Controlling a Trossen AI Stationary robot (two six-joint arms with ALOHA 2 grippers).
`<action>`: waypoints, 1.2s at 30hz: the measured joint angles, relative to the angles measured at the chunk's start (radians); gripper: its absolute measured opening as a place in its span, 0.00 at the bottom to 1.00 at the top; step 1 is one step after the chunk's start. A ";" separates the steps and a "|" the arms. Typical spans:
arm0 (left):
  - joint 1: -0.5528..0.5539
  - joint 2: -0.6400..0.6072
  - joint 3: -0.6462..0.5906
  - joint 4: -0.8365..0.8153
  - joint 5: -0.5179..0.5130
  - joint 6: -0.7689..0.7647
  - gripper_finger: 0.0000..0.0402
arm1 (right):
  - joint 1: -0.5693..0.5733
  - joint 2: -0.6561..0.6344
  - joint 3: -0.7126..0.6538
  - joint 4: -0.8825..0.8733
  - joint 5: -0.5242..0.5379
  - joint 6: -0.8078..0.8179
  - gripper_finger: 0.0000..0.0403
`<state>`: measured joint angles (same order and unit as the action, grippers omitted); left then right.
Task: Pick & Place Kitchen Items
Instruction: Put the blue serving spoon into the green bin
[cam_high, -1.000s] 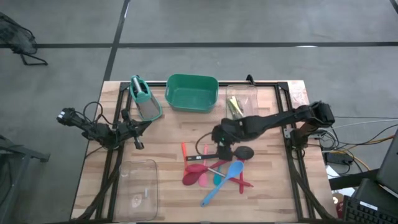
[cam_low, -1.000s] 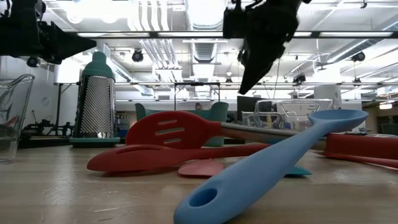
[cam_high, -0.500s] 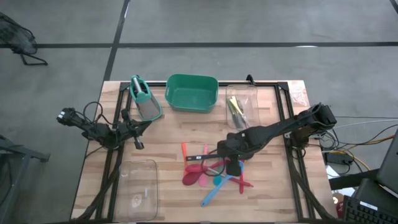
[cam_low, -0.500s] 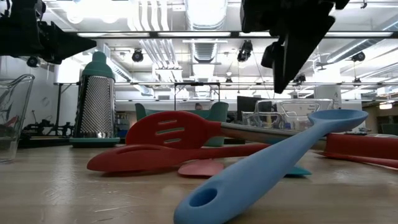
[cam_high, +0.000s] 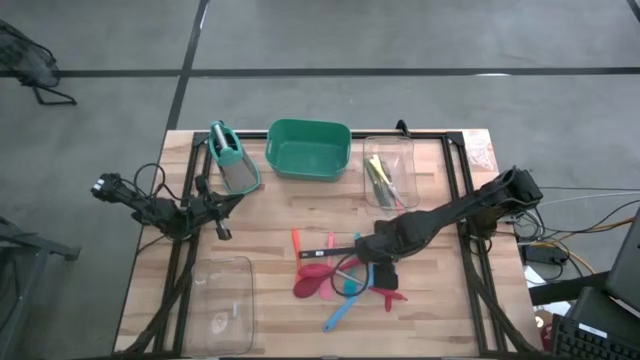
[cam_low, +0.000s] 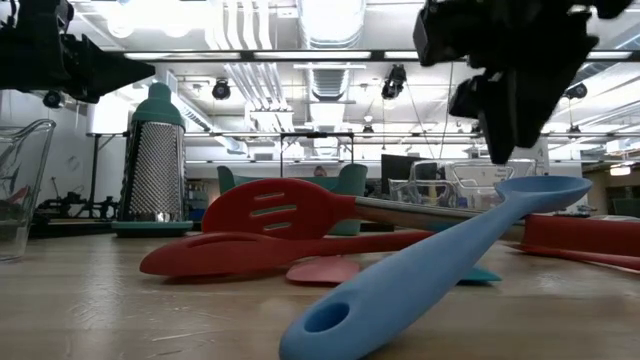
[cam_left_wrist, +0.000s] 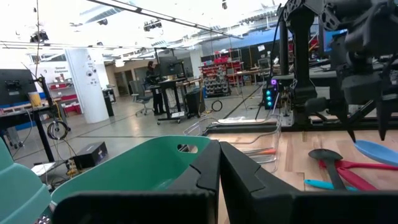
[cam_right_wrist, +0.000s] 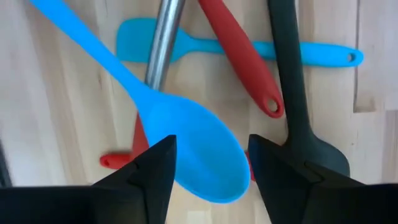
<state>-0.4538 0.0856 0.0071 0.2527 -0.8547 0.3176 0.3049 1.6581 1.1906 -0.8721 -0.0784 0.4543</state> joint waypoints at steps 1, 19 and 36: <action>0.000 0.000 0.000 0.000 0.000 0.000 0.03 | -0.001 0.000 -0.009 -0.004 0.000 -0.001 0.47; 0.000 0.000 0.000 0.000 0.000 0.000 0.03 | 0.018 0.009 -0.130 0.080 0.016 0.018 0.37; 0.000 0.000 0.000 0.000 0.000 0.000 0.03 | 0.017 0.005 -0.134 0.119 0.042 0.206 0.05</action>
<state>-0.4540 0.0856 0.0073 0.2523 -0.8547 0.3176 0.3216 1.6627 1.0565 -0.7533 -0.0365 0.6603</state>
